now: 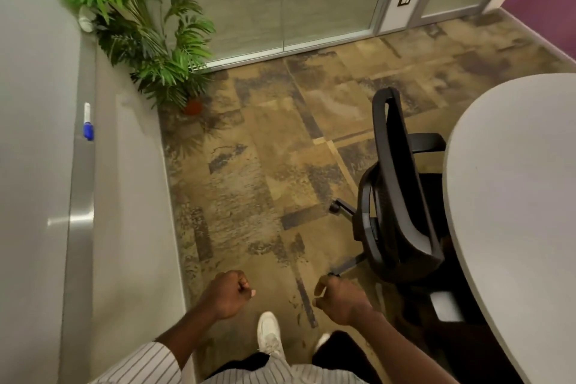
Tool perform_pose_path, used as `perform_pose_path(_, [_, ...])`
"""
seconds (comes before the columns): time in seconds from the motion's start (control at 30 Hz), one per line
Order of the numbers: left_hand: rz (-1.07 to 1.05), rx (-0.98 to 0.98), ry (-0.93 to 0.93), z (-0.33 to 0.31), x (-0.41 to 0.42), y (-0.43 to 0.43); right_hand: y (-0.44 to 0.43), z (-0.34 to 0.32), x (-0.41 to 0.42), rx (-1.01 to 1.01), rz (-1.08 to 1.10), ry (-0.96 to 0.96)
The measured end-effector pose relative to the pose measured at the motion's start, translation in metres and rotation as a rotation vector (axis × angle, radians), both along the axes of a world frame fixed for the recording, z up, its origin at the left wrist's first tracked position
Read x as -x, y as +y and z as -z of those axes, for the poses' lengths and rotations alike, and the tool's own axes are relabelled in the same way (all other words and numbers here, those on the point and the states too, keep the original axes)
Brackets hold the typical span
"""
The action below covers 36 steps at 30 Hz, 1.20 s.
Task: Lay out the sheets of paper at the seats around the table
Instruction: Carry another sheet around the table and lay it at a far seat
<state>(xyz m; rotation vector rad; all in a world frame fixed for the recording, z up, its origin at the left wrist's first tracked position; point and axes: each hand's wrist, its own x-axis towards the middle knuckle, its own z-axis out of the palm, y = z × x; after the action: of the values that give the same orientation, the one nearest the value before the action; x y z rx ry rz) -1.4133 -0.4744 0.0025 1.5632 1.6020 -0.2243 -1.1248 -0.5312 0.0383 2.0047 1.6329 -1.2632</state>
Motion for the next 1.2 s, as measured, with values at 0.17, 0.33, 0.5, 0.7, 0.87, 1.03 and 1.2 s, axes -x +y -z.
perform_pose_path(0.17, [-0.047,-0.032,-0.032,0.009,0.012,0.065,0.077,0.007,0.028,0.004,0.018,0.021])
perform_pose_path(0.33, [-0.107,-0.001,-0.039,0.019,0.017,0.129,0.167,0.025,0.039,-0.029,-0.043,-0.004])
perform_pose_path(0.5, [-0.095,-0.023,-0.012,0.006,0.022,0.215,0.280,0.054,0.037,0.030,-0.138,-0.018])
perform_pose_path(0.7, [-0.156,-0.077,0.027,-0.027,0.017,0.336,0.412,0.029,0.023,-0.125,-0.140,0.055])
perform_pose_path(0.87, [-0.137,-0.075,-0.003,-0.036,-0.006,0.428,0.491,0.031,-0.002,-0.126,0.041,0.057])
perform_pose_path(1.03, [-0.065,-0.062,-0.019,-0.025,-0.040,0.526,0.550,0.025,-0.034,-0.135,0.122,-0.006])
perform_pose_path(1.2, [0.161,-0.068,0.004,-0.014,-0.086,0.641,0.607,0.023,-0.067,-0.103,0.291,-0.072])
